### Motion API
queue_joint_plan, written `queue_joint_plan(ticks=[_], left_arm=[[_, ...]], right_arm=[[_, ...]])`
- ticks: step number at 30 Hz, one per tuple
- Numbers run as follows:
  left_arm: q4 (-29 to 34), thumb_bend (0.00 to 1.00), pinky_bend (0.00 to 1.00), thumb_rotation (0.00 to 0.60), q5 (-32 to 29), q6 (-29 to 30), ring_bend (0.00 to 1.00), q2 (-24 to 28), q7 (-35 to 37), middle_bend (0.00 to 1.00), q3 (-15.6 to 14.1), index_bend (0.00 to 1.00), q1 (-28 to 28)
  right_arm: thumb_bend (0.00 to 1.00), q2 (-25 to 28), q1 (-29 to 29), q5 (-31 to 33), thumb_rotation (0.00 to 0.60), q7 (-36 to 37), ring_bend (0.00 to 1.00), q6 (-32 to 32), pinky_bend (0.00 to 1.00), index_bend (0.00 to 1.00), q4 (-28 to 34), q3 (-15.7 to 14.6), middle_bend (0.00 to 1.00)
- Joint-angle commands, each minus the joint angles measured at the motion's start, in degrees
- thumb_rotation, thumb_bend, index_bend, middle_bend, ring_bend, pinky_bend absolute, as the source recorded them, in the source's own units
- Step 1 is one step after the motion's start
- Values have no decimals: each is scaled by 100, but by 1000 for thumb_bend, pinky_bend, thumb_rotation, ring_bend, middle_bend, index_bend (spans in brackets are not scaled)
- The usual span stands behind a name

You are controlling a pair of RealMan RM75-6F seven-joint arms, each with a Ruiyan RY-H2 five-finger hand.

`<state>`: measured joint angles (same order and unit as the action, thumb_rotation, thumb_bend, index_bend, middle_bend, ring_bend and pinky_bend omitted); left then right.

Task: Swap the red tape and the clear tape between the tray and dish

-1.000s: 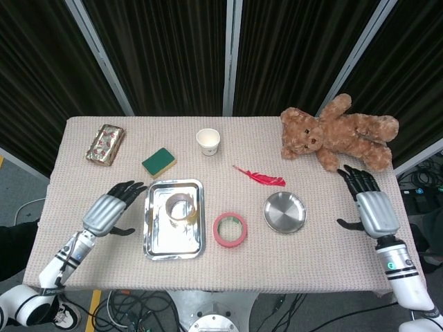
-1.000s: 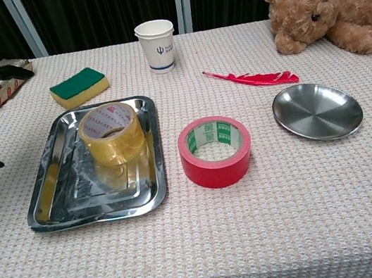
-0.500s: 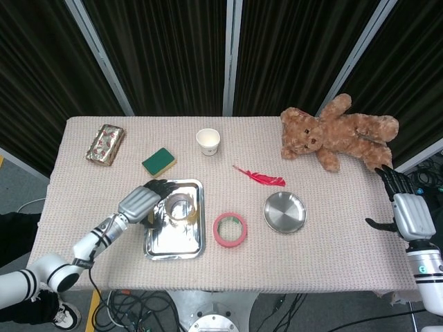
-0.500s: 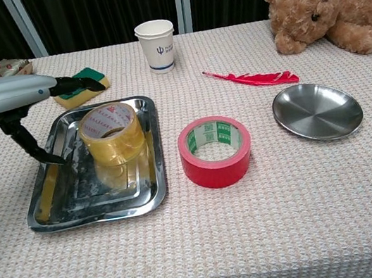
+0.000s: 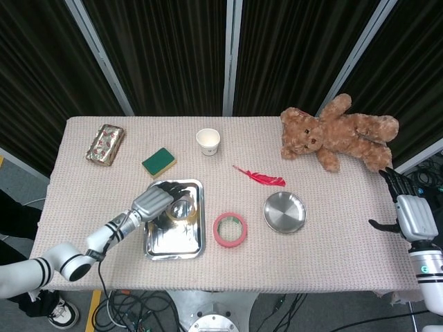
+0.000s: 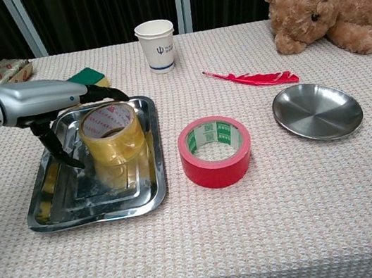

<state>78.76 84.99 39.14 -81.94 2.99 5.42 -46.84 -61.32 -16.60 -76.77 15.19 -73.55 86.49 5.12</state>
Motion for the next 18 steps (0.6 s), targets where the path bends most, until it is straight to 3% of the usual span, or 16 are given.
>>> queue_joint_plan(ticks=[1, 10, 18], left_arm=[[-75, 113, 115, 600, 51, 71, 0, -76, 53, 61, -18, 85, -48], [-369, 236, 246, 600, 204, 317, 103, -279, 270, 212, -118, 230, -135], [-369, 258, 294, 600, 231, 563, 157, -276, 339, 273, -109, 295, -171]], right_arm=[[0, -29, 34, 35, 600, 67, 0, 40, 0, 0, -79, 26, 0], [0, -70, 93, 33, 600, 196, 0, 132, 0, 0, -241, 82, 0], [0, -94, 130, 28, 600, 233, 0, 182, 0, 0, -297, 131, 0]])
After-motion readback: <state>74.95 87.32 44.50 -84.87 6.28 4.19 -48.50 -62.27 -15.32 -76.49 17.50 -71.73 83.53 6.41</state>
